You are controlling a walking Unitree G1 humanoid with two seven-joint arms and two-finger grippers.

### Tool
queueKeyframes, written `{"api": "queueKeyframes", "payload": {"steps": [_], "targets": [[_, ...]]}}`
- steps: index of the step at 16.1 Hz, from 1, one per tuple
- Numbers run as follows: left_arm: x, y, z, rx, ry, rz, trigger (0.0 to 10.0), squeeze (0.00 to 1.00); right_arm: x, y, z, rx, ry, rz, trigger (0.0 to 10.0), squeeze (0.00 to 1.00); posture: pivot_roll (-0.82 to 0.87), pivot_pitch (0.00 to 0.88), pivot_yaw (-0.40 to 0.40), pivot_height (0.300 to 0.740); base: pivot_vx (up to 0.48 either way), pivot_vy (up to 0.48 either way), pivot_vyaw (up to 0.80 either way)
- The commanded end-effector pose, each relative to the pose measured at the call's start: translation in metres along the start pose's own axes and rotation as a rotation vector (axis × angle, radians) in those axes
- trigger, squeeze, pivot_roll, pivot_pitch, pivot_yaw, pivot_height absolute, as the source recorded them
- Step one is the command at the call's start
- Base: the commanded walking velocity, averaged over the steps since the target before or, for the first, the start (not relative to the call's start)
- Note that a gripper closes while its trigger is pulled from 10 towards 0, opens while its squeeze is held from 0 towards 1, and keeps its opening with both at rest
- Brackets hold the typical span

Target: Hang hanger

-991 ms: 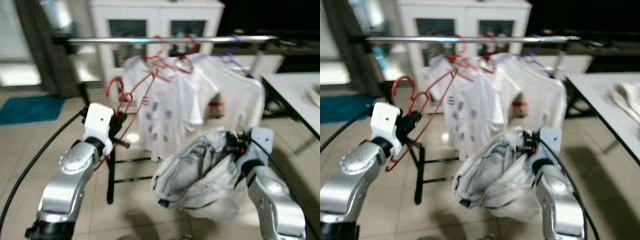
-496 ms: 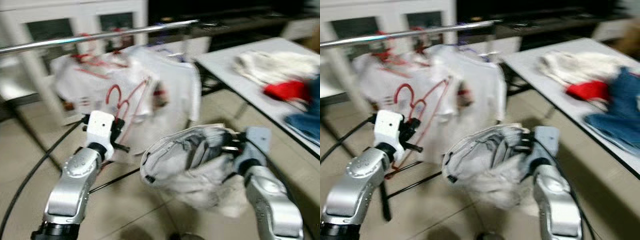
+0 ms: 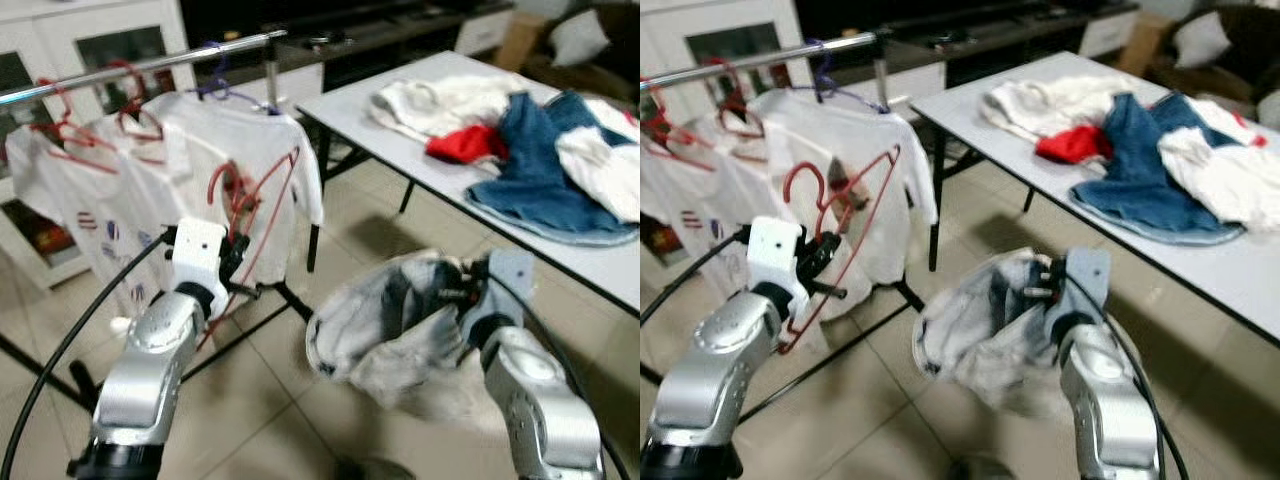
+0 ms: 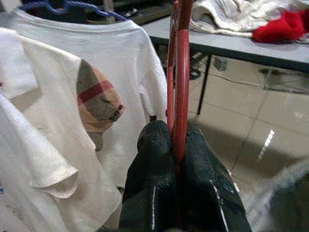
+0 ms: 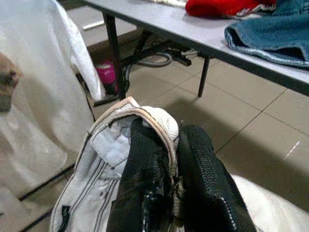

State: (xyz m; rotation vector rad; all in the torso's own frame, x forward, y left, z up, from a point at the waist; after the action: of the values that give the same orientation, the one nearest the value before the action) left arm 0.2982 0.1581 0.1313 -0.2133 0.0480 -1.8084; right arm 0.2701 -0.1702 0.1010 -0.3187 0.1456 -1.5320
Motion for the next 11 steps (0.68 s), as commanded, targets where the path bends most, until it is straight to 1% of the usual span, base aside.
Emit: {"api": "queueKeyframes", "payload": {"steps": [1, 3, 4, 7, 11], "targets": [[0.0001, 0.0015, 0.002, 0.011, -0.004, -0.002, 10.0, 0.0, 0.0027, 0.0, 0.0169, 0.069, -0.023, -0.012, 10.0, 0.0, -0.06, 0.0, -0.017, 0.74, 0.0, 0.0, 0.0], [0.0025, 0.0019, 0.002, 0.016, -0.003, -0.014, 10.0, 0.0, 0.0027, -0.0005, 0.016, 0.058, -0.021, -0.011, 10.0, 0.0, -0.06, 0.0, -0.015, 0.74, 0.0, 0.0, 0.0], [0.0033, 0.0021, 0.0024, 0.017, 0.007, -0.019, 10.0, 0.0, 0.0028, -0.0009, 0.0162, 0.06, -0.018, -0.014, 10.0, 0.0, -0.06, 0.0, -0.015, 0.74, 0.0, 0.0, -0.8], [0.0012, 0.003, 0.0038, 0.031, -0.016, -0.001, 10.0, 0.0, 0.0021, -0.0015, 0.0159, 0.06, -0.017, -0.013, 10.0, 0.0, -0.07, 0.0, -0.016, 0.74, 0.0, 0.0, -0.8], [0.0008, 0.0046, 0.0026, 0.023, 0.013, -0.011, 10.0, 0.0, 0.0029, -0.0006, 0.0145, 0.05, -0.01, -0.025, 10.0, 0.0, -0.07, 0.0, -0.011, 0.74, 0.0, 0.0, -0.8]]}}
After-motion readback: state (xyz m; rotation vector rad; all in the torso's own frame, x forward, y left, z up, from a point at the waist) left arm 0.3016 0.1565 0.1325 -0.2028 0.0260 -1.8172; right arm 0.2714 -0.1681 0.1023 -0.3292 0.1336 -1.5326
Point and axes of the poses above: a point about 5 cm out from each wrist's last joint towards the gripper, its own y axis pointing out of the wrist towards the gripper, its own z axis along the axis of the wrist's last joint, x = y × z, the point moved 2 cm from there along y, pointing out of the wrist towards the gripper, and after that the axes turned 11 degrees about -y, right-handed, at the moved point
